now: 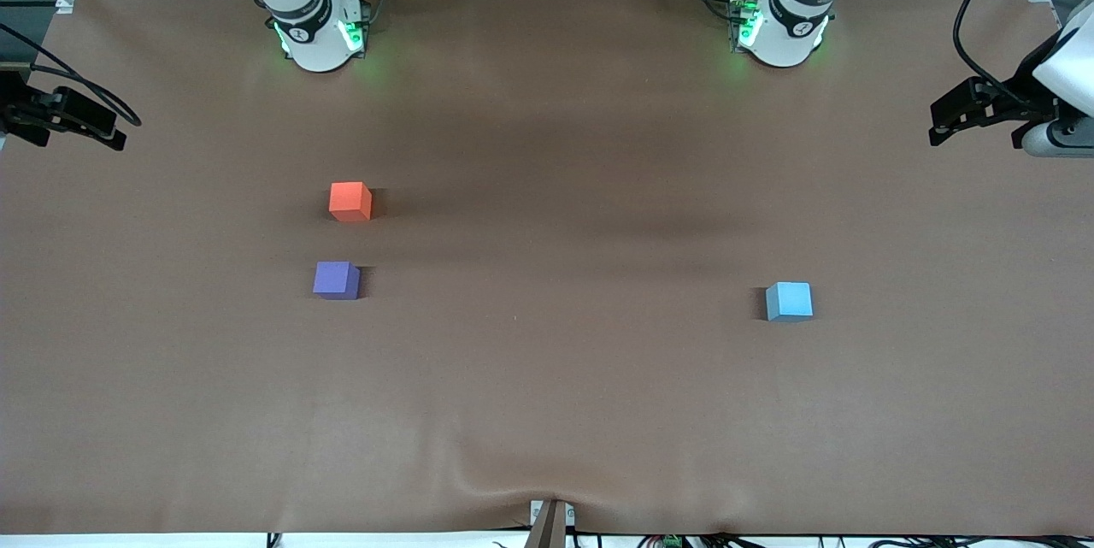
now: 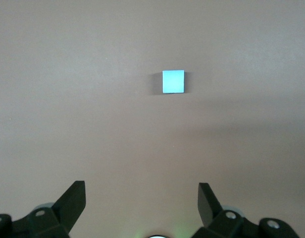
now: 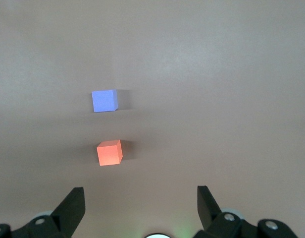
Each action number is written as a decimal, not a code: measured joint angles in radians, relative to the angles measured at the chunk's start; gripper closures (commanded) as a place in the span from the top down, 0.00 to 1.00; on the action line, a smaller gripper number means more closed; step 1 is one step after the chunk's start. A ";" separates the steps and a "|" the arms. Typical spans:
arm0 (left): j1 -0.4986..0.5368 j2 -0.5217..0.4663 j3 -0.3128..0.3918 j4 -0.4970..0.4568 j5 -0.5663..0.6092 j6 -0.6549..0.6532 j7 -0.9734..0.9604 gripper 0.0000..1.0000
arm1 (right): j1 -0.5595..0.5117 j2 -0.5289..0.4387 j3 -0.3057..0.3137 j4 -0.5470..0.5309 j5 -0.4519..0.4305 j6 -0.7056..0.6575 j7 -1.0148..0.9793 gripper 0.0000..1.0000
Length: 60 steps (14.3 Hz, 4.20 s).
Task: Place blue block between orange and purple blocks
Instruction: 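Reach the left gripper toward the light-blue block, then grasp the light-blue block with the left gripper and lift it, then carry the blue block with the left gripper toward the table middle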
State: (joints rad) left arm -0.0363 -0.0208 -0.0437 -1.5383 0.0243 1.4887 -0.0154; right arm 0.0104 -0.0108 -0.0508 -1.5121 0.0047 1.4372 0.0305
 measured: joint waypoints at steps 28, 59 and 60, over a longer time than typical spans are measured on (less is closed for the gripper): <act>-0.048 0.597 -0.006 -0.154 -0.049 0.623 -0.080 1.00 | 0.000 0.000 0.002 0.002 0.000 0.006 0.000 1.00; -0.852 0.801 -0.023 0.073 -0.114 0.802 -0.866 0.85 | 0.000 0.002 0.003 0.000 0.000 0.008 0.000 1.00; -0.852 0.820 -0.020 0.092 -0.114 0.802 -0.866 1.00 | 0.000 0.002 0.003 0.000 0.000 0.008 0.000 1.00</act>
State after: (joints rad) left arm -0.8878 0.7992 -0.0636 -1.4459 -0.0900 2.2902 -0.8819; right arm 0.0104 -0.0088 -0.0483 -1.5126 0.0049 1.4448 0.0305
